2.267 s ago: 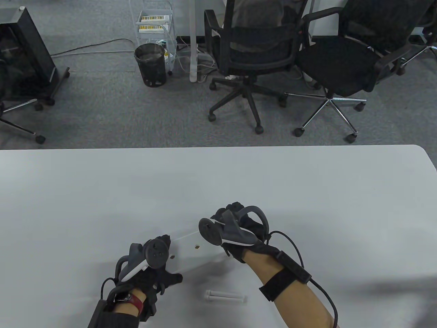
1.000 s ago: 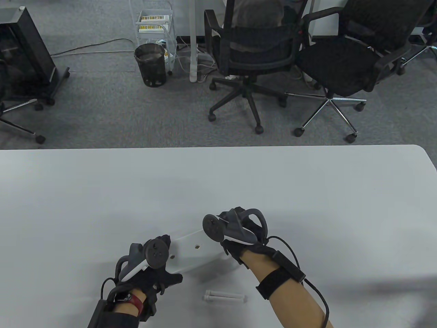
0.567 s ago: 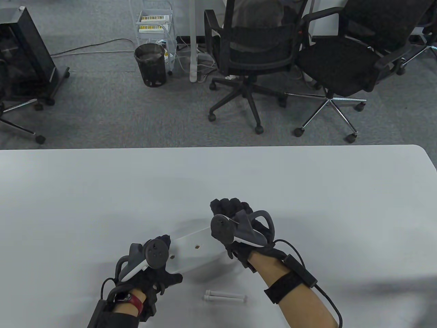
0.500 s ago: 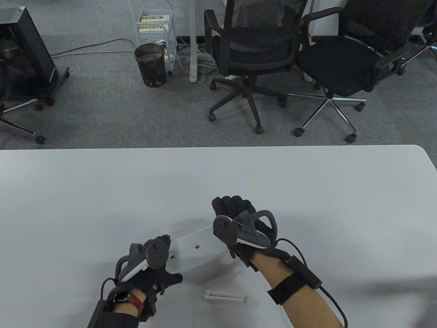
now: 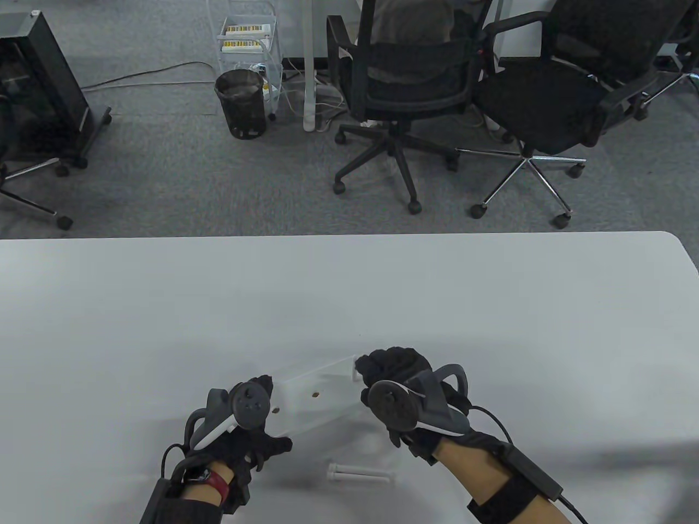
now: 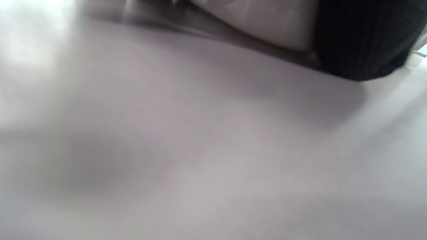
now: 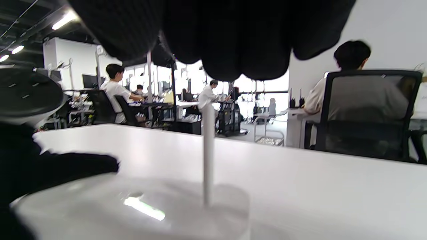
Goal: Fit Hanoi Tower parts together into a complete Hanoi Tower
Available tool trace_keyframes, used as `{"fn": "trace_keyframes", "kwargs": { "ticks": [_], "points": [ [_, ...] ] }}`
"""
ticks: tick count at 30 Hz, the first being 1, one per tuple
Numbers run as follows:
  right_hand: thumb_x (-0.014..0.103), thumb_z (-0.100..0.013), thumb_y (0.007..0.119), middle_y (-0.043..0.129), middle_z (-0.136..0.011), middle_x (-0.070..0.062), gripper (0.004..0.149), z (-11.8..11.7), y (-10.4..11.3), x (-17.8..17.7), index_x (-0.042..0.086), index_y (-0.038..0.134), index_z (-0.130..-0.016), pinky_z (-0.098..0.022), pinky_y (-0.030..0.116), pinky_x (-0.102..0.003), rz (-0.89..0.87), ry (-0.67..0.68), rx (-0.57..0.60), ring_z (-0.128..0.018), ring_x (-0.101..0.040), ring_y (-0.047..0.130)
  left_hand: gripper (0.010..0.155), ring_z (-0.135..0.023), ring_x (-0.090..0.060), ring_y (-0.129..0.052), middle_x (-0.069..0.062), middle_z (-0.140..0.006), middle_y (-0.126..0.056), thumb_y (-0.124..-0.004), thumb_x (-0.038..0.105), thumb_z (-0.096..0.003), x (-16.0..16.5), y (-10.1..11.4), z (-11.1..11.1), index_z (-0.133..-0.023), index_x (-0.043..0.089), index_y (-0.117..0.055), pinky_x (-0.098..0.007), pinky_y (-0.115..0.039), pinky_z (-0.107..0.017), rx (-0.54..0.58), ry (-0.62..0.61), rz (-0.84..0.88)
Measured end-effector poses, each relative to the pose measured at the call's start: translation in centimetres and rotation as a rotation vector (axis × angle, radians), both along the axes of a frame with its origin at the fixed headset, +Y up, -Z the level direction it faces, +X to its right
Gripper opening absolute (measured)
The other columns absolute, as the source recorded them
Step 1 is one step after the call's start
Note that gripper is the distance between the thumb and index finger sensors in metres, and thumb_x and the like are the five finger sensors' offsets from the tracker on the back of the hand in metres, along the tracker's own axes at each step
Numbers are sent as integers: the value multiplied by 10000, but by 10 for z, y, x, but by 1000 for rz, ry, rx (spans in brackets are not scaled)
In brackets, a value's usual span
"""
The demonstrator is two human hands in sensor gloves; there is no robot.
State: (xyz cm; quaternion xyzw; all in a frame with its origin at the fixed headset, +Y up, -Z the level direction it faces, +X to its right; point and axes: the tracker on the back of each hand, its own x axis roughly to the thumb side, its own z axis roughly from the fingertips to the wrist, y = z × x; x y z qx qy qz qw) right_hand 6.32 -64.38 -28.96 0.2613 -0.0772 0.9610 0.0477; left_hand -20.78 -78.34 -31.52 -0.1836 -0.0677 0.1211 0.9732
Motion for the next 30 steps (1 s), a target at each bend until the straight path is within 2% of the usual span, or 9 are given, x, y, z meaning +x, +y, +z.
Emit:
{"fn": "trace_keyframes", "kwargs": {
  "ticks": [7,19,30],
  "points": [
    [342,-359,830,892,-824,-118,486,23,-30,-10,157,803,-808,-626,691,-577,122,71,-77,-757,-387,870,1175,-1091,-468,-291,-157,-1164,-235,-893,626,-353,0,0,0,-1083,194,-80,-623,-363,-752,0,0,0],
    [341,-358,834,891,-821,-119,484,31,-73,-18,158,805,-805,-627,687,-578,226,88,-190,-759,-385,867,1174,-1091,-468,-289,-159,-1165,-234,-892,627,-353,0,0,0,-1083,193,-80,-623,-363,-752,-1,0,-1],
    [345,-356,835,887,-823,-119,488,38,-100,-37,157,804,-805,-630,684,-577,345,121,-154,-763,-385,862,1172,-1091,-467,-285,-156,-1164,-231,-887,630,-355,0,-1,0,-1082,195,-76,-622,-360,-753,-2,0,-3]
  ]
}}
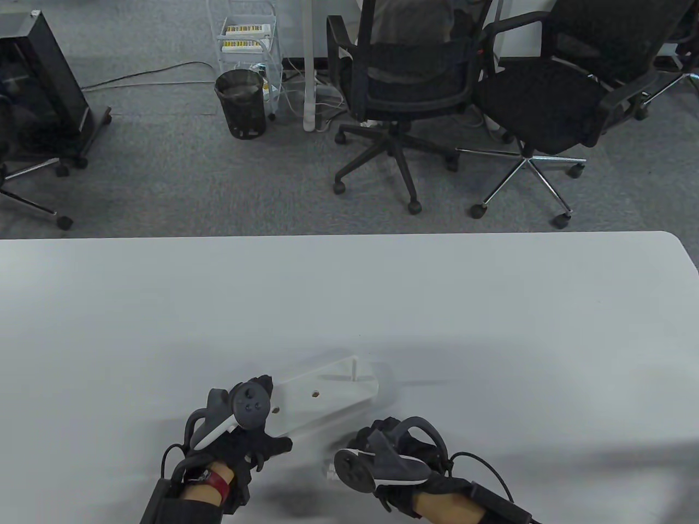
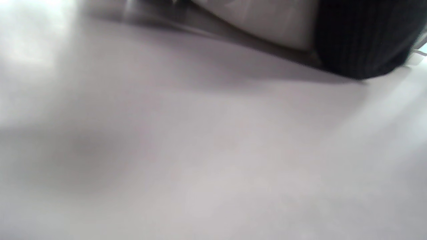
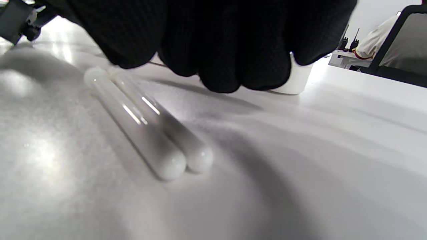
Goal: Fit Hanoi Tower parts together into a complete Hanoi Tower
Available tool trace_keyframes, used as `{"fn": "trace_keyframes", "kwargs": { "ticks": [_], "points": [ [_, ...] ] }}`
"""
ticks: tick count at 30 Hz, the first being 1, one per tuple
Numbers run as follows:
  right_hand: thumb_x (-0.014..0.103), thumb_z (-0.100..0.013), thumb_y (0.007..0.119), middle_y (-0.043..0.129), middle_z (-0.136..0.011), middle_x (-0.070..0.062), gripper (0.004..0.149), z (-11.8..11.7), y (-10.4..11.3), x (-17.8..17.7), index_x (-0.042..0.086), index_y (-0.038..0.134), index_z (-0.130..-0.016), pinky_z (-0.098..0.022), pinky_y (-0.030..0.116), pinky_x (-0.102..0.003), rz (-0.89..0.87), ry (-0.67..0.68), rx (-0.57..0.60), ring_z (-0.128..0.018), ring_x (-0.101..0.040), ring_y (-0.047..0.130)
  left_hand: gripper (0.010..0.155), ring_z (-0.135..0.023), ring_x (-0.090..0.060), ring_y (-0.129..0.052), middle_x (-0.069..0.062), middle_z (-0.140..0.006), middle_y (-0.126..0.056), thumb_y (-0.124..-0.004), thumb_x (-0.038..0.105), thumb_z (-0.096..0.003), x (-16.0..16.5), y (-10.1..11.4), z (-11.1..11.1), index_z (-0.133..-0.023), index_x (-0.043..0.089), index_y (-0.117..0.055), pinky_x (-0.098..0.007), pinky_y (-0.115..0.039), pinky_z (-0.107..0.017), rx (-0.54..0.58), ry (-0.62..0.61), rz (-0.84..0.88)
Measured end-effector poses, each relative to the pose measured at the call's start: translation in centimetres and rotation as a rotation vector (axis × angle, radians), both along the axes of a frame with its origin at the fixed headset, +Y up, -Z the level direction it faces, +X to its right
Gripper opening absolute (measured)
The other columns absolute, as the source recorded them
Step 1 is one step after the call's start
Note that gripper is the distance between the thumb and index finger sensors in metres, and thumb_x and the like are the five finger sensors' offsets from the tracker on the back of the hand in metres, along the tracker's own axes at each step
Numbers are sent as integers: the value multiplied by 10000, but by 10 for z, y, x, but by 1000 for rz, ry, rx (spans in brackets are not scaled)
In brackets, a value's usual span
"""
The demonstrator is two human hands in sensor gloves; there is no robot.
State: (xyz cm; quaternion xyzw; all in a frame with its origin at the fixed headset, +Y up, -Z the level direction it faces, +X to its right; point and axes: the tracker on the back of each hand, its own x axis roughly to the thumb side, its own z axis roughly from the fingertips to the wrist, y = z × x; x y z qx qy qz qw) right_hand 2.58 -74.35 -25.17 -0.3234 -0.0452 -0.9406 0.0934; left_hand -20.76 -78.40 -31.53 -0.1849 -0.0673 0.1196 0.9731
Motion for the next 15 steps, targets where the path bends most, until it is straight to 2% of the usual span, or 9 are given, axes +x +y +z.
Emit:
{"fn": "trace_keyframes", "kwargs": {
  "ticks": [15],
  "points": [
    [332,-356,840,884,-823,-114,479,-5,-14,-2,163,805,-802,-631,684,-575,43,-18,5,-764,-381,860,1174,-1092,-466,-284,-157,-1164,-229,-886,631,-355,0,0,0,-1082,196,-73,-622,-359,-753,-1,0,0]
  ]
}}
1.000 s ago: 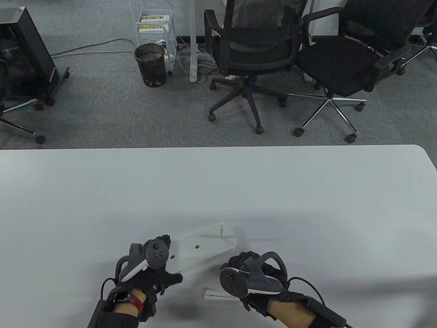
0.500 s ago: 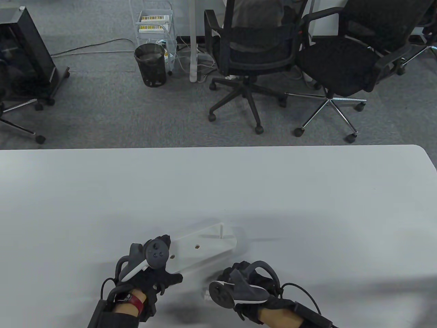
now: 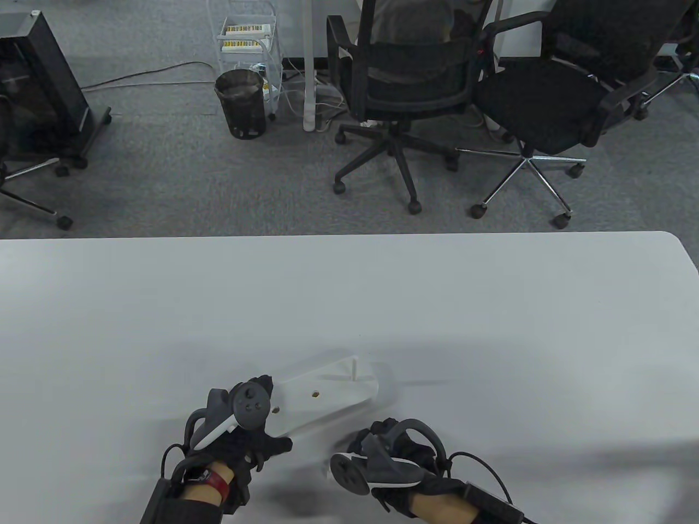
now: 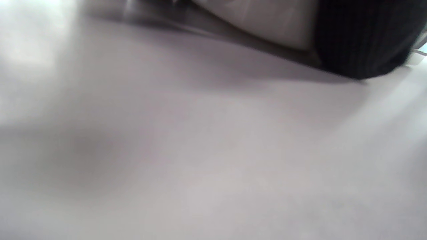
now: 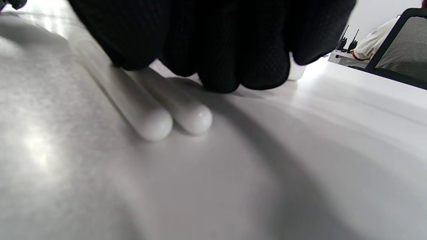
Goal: Fit Hanoi Tower parts together into a complete Hanoi Tower
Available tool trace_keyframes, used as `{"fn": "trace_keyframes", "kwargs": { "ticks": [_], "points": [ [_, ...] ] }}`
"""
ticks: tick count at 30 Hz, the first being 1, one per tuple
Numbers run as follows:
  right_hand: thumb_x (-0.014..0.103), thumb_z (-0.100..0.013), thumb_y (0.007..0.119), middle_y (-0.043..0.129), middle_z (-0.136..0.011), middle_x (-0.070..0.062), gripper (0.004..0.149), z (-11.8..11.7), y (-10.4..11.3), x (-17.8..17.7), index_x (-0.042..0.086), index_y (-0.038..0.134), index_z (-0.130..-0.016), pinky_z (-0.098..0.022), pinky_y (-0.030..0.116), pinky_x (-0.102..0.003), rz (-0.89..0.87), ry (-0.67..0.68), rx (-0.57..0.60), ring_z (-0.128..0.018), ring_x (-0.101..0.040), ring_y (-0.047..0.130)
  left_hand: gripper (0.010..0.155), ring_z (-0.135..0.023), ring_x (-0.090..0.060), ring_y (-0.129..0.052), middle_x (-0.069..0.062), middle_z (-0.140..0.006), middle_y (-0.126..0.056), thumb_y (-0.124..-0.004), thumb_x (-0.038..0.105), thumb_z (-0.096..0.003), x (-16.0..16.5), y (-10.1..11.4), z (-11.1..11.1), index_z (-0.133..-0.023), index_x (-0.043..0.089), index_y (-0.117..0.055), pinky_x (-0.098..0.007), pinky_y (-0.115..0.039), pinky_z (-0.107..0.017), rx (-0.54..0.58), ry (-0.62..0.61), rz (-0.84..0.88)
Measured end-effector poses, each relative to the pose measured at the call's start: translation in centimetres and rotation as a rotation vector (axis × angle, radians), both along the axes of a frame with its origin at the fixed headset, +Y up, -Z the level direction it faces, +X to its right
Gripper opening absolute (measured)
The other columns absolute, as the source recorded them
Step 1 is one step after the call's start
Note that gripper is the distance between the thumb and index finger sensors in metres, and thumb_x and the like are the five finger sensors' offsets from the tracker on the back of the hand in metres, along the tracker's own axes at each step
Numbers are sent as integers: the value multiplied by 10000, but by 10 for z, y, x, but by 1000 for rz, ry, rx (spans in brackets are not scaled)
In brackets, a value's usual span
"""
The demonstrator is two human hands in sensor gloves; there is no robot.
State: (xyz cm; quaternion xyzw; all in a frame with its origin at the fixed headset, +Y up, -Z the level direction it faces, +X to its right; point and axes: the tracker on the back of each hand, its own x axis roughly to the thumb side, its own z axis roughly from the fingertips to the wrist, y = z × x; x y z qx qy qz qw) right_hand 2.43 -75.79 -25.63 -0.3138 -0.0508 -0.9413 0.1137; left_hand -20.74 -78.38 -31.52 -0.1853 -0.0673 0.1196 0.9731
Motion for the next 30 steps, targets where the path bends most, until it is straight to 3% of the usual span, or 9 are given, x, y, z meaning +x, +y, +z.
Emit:
{"fn": "trace_keyframes", "kwargs": {
  "ticks": [19,25,30],
  "points": [
    [288,-337,881,900,-776,-117,463,-3,-14,-10,135,822,-770,-636,682,-583,42,36,81,-728,-367,879,1174,-1092,-466,-285,-155,-1164,-229,-886,631,-355,0,0,0,-1082,196,-73,-622,-359,-754,0,1,0],
    [315,-349,871,898,-760,-115,463,-10,-19,-19,131,798,-768,-642,676,-587,113,51,55,-714,-364,880,1175,-1091,-467,-285,-156,-1164,-229,-887,631,-354,0,0,0,-1082,196,-73,-622,-359,-753,0,1,0],
    [355,-348,849,904,-752,-101,458,-20,-24,-14,155,789,-756,-621,709,-573,59,25,34,-689,-346,904,1174,-1091,-467,-285,-156,-1164,-229,-886,631,-355,0,0,0,-1082,196,-73,-622,-358,-753,0,1,0]
  ]
}}
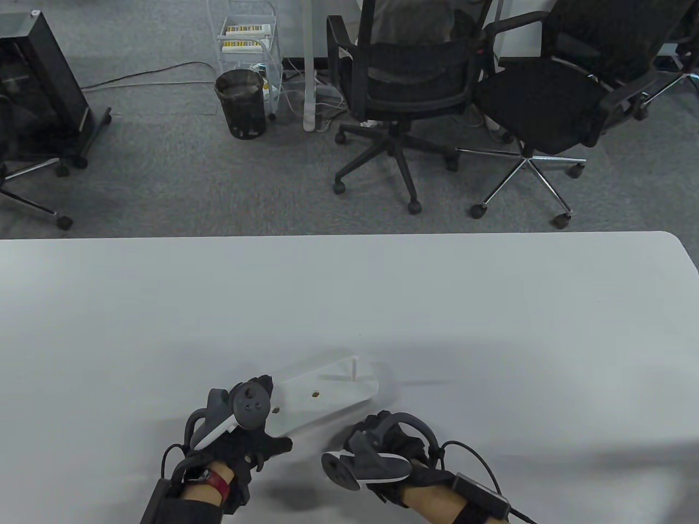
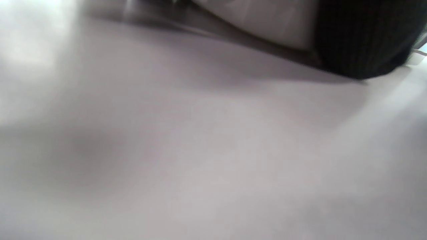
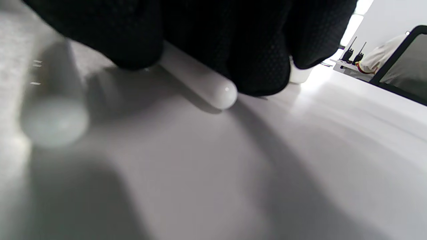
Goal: Fit Hanoi Tower parts together into a complete Hanoi Tower
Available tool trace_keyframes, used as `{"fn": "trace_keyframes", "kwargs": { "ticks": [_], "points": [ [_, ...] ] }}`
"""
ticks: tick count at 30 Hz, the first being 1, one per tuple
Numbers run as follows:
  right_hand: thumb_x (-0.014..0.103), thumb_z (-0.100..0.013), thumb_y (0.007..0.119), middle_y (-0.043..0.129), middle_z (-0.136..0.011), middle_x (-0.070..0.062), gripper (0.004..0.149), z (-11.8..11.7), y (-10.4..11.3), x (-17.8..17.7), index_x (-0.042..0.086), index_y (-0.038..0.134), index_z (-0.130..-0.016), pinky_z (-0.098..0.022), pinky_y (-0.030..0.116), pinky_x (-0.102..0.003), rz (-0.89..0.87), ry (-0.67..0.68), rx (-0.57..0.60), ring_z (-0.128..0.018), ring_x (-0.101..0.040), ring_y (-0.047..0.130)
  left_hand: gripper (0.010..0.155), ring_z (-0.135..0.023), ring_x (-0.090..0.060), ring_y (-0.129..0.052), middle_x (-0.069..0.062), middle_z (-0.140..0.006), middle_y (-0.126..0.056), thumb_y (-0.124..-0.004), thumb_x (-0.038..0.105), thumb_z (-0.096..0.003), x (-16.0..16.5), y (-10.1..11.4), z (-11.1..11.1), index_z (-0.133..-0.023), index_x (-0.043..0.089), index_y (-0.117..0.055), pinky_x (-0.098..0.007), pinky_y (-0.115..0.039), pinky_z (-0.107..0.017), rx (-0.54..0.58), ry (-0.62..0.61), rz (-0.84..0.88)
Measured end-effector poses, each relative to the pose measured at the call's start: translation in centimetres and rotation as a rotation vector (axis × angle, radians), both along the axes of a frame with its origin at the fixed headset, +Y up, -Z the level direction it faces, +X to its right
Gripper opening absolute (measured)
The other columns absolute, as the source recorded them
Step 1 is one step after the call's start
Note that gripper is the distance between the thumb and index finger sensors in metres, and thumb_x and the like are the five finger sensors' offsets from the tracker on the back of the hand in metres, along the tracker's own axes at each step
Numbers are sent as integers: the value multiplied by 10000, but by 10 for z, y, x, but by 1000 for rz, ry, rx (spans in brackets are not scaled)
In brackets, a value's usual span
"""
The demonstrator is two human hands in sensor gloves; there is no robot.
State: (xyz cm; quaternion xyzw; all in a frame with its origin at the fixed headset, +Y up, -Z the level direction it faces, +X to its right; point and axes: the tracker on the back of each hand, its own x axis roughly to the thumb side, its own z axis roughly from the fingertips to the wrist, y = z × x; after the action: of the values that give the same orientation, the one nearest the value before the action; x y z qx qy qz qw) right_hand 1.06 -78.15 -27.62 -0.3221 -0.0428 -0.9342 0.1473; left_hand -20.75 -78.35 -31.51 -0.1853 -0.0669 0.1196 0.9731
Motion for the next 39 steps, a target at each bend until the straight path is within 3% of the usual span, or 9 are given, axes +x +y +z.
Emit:
{"fn": "trace_keyframes", "kwargs": {
  "ticks": [5,9,25,39],
  "points": [
    [364,-363,804,902,-799,-118,456,-4,15,14,172,733,-770,-605,738,-559,-62,-54,-36,-697,-347,934,1174,-1091,-468,-285,-156,-1165,-228,-887,630,-355,0,0,0,-1082,196,-73,-623,-358,-753,0,0,0],
    [365,-364,798,944,-734,-95,458,-5,29,25,174,720,-773,-580,769,-539,-105,-75,-47,-634,-322,987,1175,-1092,-466,-284,-156,-1165,-227,-886,631,-355,0,0,0,-1082,196,-72,-622,-359,-753,0,0,0],
    [326,-388,799,928,-675,-104,459,-3,84,40,165,731,-812,-624,693,-572,-191,-144,-111,-589,-325,934,1173,-1092,-466,-284,-156,-1164,-227,-885,630,-356,0,0,0,-1082,195,-72,-622,-358,-753,-1,0,0],
    [323,-373,824,942,-605,-83,460,-3,130,34,166,777,-803,-627,689,-573,-219,-112,-31,-543,-317,934,1173,-1092,-466,-285,-156,-1164,-229,-885,630,-357,0,0,0,-1081,196,-71,-622,-358,-754,-1,0,0]
  ]
}}
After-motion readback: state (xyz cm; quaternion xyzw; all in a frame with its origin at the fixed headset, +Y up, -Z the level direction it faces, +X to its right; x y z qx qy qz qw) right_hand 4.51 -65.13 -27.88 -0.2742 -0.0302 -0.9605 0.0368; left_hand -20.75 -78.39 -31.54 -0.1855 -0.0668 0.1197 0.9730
